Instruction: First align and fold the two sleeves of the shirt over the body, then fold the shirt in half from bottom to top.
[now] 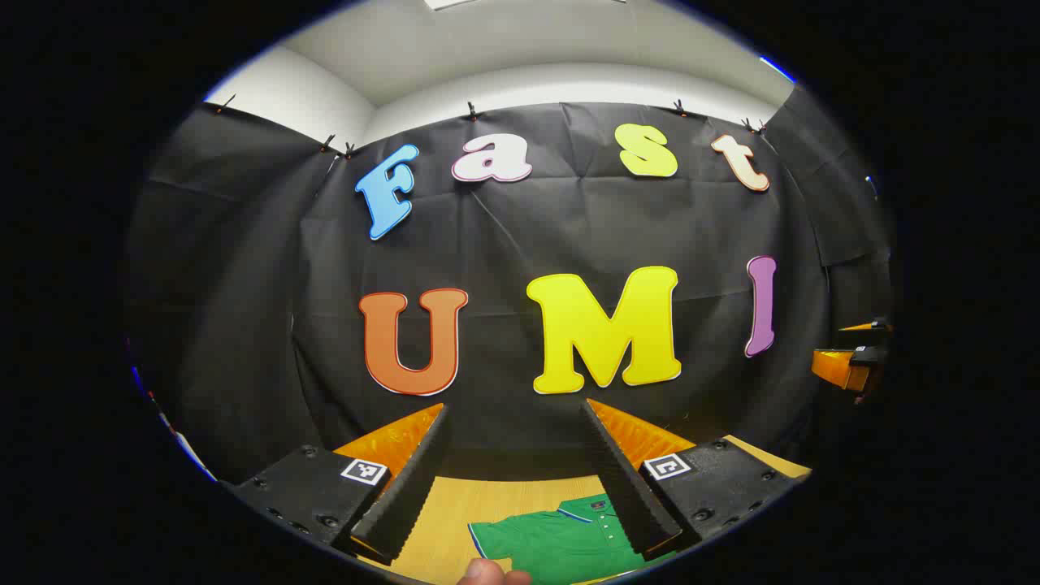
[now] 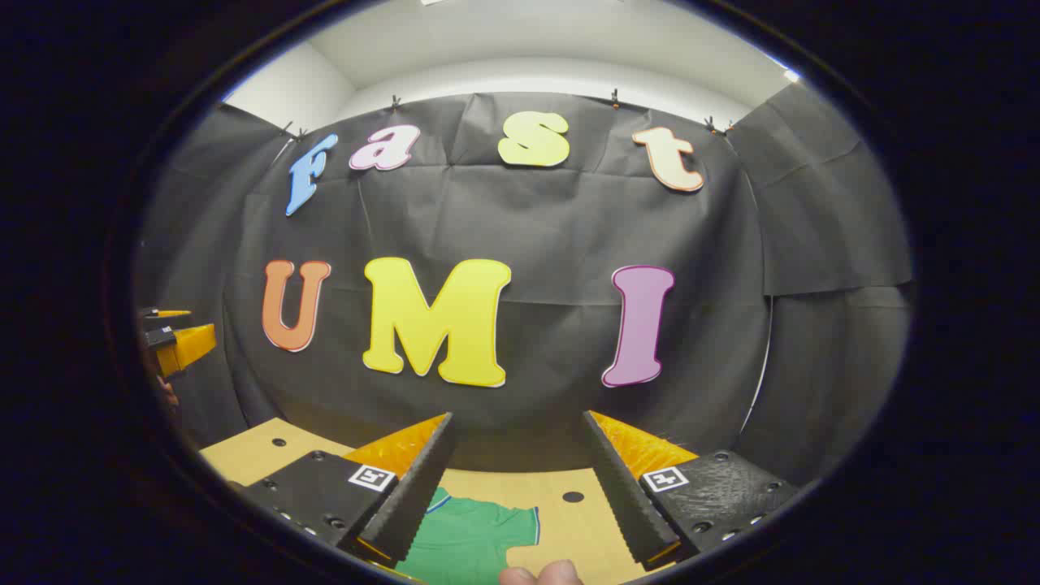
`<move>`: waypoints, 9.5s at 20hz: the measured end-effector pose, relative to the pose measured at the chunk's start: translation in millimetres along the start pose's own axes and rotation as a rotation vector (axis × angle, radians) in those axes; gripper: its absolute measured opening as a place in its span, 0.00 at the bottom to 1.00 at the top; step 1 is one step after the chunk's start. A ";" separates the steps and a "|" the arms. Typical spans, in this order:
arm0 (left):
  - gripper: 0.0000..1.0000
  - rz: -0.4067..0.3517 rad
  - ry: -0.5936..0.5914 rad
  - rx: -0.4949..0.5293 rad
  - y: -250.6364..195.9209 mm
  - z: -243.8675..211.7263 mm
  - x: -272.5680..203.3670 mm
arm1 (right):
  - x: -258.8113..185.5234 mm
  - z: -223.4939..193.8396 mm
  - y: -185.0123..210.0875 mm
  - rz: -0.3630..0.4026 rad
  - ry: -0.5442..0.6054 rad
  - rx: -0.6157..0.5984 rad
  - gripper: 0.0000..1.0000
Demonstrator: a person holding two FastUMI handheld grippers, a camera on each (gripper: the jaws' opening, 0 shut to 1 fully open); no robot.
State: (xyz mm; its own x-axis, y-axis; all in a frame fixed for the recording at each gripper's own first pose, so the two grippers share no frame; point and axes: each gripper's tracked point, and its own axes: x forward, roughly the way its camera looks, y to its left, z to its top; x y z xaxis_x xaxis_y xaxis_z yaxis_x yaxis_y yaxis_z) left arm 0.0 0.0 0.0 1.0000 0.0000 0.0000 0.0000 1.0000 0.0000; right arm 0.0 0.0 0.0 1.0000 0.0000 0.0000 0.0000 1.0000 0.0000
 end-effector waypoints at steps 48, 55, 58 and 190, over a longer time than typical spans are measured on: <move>0.99 0.125 0.299 0.027 -25.5 -116.3 -11.9 | 210.2 -439.1 -49.6 0.000 0.797 0.017 0.95; 1.00 0.166 0.329 0.037 -15.6 -126.4 -14.9 | 218.9 -457.9 -35.7 0.029 0.851 0.014 0.57; 0.99 0.170 0.326 0.047 -12.3 -124.0 -14.0 | 220.0 -457.5 -31.2 0.031 0.861 -0.013 0.22; 0.17 -0.050 1.170 -0.099 26.8 -484.7 56.1 | 6.0 -284.3 29.4 0.082 0.754 0.002 0.96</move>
State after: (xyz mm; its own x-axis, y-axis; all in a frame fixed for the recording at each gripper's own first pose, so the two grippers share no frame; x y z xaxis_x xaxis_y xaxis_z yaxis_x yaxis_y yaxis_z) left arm 56.1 26.8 -484.7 0.3895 -0.0909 -0.9165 -0.0122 0.9945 -0.1039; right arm 6.0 29.4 -284.3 0.7261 0.0747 -0.6835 -0.0733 0.9968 0.0310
